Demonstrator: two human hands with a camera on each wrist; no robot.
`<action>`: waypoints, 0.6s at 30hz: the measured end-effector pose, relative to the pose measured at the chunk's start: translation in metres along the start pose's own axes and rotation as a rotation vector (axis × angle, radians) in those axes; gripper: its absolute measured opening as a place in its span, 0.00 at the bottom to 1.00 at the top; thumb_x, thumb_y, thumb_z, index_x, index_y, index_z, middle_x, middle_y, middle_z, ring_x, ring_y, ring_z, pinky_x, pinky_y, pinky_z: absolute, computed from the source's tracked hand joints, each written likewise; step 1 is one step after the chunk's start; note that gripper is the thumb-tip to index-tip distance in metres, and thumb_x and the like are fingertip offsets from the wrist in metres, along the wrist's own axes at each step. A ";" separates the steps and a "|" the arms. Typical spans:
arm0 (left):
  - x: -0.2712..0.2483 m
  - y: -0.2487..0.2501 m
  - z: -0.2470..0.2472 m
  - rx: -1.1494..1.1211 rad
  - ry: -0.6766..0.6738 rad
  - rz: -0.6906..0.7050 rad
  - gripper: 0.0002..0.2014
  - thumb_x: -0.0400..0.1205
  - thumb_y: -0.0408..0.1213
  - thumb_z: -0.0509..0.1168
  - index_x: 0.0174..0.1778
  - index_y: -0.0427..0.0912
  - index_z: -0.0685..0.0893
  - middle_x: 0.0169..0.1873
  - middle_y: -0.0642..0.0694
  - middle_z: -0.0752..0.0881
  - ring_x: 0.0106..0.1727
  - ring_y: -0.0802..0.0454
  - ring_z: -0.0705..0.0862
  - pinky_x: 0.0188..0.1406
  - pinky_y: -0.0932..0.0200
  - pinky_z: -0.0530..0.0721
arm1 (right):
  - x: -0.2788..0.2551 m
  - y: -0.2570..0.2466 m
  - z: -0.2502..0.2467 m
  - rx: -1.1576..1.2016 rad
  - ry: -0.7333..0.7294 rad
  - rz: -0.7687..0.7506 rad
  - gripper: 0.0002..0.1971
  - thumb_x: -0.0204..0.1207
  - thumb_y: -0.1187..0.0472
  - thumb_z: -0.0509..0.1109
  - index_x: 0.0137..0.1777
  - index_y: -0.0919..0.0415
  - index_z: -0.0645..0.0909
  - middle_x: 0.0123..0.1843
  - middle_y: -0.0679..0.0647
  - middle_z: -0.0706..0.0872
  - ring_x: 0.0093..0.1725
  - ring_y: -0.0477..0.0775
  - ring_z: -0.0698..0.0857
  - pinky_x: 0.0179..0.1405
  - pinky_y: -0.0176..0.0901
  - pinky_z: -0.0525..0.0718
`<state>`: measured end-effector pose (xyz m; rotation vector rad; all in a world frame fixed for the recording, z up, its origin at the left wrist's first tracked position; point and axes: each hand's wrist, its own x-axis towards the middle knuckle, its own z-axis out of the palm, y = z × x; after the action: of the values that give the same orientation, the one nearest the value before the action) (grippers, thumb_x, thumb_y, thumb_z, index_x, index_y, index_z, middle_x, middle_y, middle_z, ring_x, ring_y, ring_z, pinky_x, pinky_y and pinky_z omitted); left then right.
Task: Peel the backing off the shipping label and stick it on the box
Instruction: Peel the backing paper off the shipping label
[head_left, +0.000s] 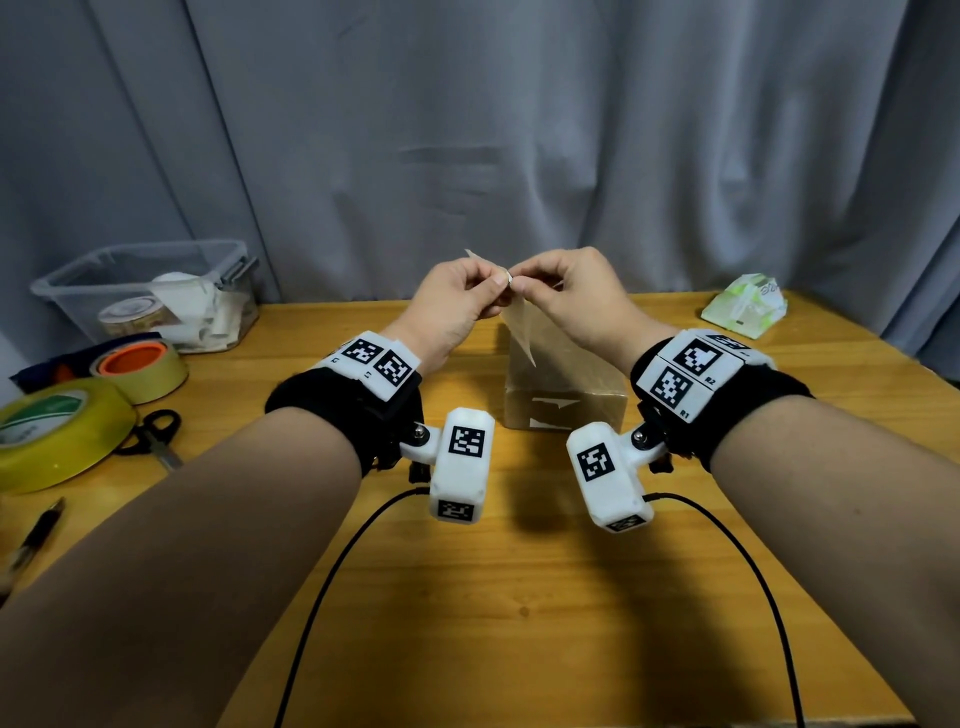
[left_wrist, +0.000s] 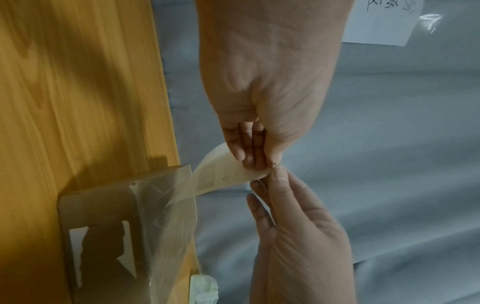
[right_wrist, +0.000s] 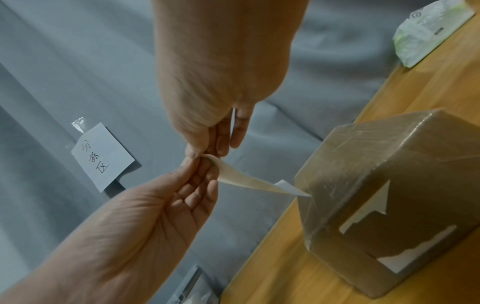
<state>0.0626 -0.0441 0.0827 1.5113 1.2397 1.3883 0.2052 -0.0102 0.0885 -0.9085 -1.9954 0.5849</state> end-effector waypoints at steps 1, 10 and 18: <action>-0.001 0.000 0.000 0.025 0.005 0.005 0.10 0.84 0.30 0.60 0.39 0.42 0.82 0.37 0.47 0.83 0.41 0.59 0.81 0.42 0.70 0.83 | 0.000 0.000 0.000 0.012 -0.001 0.003 0.09 0.75 0.60 0.71 0.51 0.63 0.88 0.45 0.56 0.91 0.45 0.47 0.87 0.49 0.31 0.82; 0.000 0.002 -0.002 0.241 0.101 0.083 0.11 0.80 0.34 0.66 0.49 0.30 0.87 0.45 0.37 0.88 0.48 0.47 0.86 0.56 0.58 0.84 | -0.001 0.000 -0.003 -0.030 -0.005 -0.002 0.09 0.74 0.58 0.71 0.48 0.61 0.90 0.41 0.53 0.90 0.45 0.49 0.88 0.50 0.39 0.84; -0.001 -0.002 0.003 0.277 0.137 0.081 0.03 0.76 0.32 0.68 0.39 0.37 0.85 0.37 0.45 0.85 0.40 0.54 0.80 0.43 0.66 0.79 | -0.003 0.004 0.004 -0.022 0.052 0.041 0.04 0.73 0.62 0.71 0.38 0.57 0.86 0.34 0.50 0.86 0.35 0.45 0.82 0.37 0.33 0.79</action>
<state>0.0655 -0.0443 0.0799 1.6915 1.5216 1.4383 0.2044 -0.0104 0.0820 -0.9708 -1.9437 0.5574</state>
